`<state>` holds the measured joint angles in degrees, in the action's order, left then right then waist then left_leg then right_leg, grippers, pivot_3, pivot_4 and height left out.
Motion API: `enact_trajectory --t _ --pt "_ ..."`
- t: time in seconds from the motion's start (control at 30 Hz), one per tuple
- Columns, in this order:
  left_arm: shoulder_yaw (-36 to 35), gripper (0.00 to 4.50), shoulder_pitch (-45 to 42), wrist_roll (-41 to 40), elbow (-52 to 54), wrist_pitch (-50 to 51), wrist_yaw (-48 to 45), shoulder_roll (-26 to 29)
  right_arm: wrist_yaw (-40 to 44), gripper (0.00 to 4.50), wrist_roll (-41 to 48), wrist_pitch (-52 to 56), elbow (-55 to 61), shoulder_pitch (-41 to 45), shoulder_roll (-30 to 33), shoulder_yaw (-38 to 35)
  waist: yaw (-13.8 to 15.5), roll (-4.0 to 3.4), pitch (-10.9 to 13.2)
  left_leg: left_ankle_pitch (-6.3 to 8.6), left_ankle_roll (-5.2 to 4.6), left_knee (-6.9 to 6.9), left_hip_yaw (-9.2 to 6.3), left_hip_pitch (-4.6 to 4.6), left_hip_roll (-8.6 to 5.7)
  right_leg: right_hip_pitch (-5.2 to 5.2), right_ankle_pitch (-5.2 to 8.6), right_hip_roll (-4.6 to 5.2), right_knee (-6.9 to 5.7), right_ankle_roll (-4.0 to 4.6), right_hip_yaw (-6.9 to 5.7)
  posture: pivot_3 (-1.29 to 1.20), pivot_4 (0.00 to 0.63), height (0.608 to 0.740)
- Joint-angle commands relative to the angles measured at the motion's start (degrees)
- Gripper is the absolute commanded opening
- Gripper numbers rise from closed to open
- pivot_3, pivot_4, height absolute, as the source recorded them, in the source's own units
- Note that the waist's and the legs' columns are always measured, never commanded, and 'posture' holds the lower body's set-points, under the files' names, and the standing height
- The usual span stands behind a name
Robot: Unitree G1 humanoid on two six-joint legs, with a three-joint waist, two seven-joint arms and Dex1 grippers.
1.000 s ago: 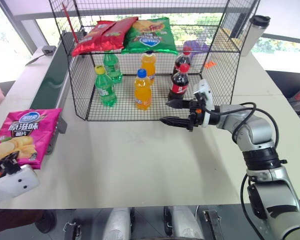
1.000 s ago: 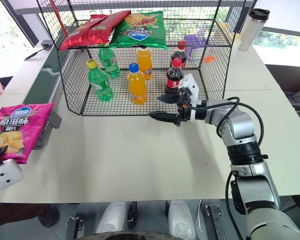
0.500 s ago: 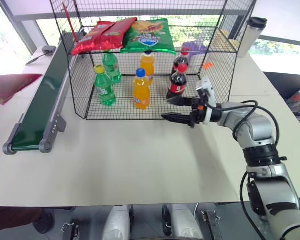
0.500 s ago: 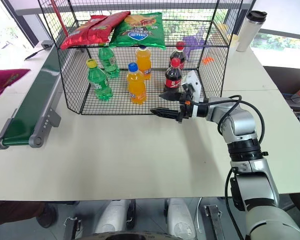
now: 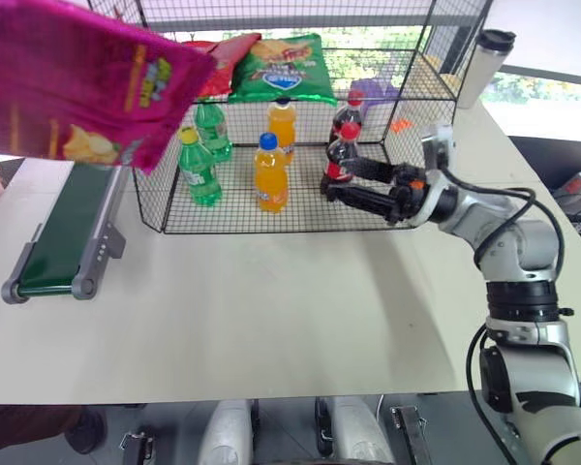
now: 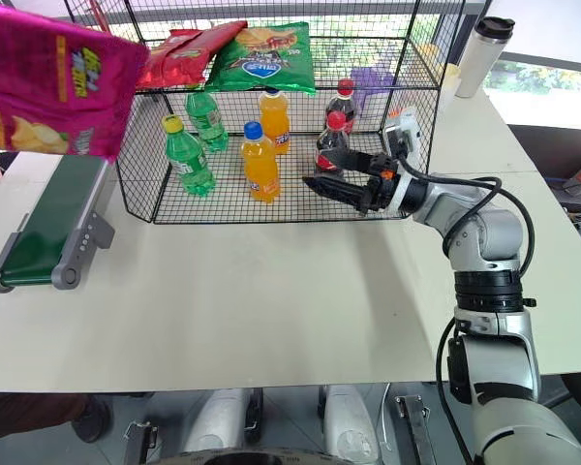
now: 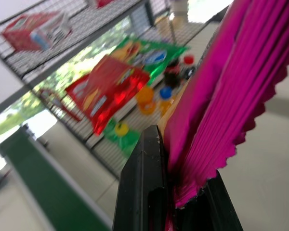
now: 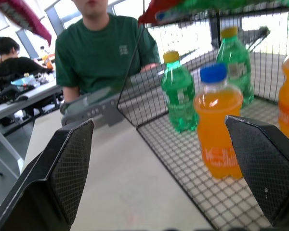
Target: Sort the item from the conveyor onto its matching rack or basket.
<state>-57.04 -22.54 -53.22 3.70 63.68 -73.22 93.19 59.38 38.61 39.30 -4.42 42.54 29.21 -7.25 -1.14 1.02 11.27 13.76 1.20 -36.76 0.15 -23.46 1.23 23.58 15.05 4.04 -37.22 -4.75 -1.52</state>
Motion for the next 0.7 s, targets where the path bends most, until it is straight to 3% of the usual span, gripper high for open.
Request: enact_trajectory --t 0.03,0.23,0.4,0.7 --pt "9.3 0.03 -6.2 -10.2 -0.7 -4.6 7.1 -1.5 0.0 4.5 1.7 -0.6 4.8 2.8 -0.9 0.4 0.0 0.0 0.0 0.0 0.0 -0.01 0.02 0.0 0.03 0.0 0.0 -0.01 -0.01 0.0 0.01 0.0 0.15 0.74" --pt "23.0 0.03 -15.7 -14.8 -0.4 -9.3 12.0 -5.8 -0.3 4.5 1.7 -2.4 7.2 5.8 -4.9 3.0 0.1 0.01 0.0 0.0 0.0 -0.13 0.06 -0.05 0.08 0.01 -0.02 -0.2 -0.02 0.01 0.09 0.0 0.15 0.74" --pt "30.2 0.03 -22.8 -15.2 -0.8 -9.7 13.3 -8.9 -0.6 4.5 3.3 -1.0 12.3 4.4 -6.3 4.9 0.4 0.02 0.0 0.0 0.0 -0.16 0.07 -0.06 0.1 0.02 -0.02 -0.25 -0.03 0.02 0.12 0.0 0.15 0.74" --pt "35.4 0.03 -28.4 -12.8 -1.8 -8.9 13.1 -12.1 -4.5 4.5 6.7 -0.3 17.5 4.7 -9.1 5.4 0.3 0.02 0.0 0.0 0.0 -0.23 0.07 -0.05 0.19 0.01 -0.04 -0.36 -0.06 0.05 0.13 0.0 0.15 0.74"
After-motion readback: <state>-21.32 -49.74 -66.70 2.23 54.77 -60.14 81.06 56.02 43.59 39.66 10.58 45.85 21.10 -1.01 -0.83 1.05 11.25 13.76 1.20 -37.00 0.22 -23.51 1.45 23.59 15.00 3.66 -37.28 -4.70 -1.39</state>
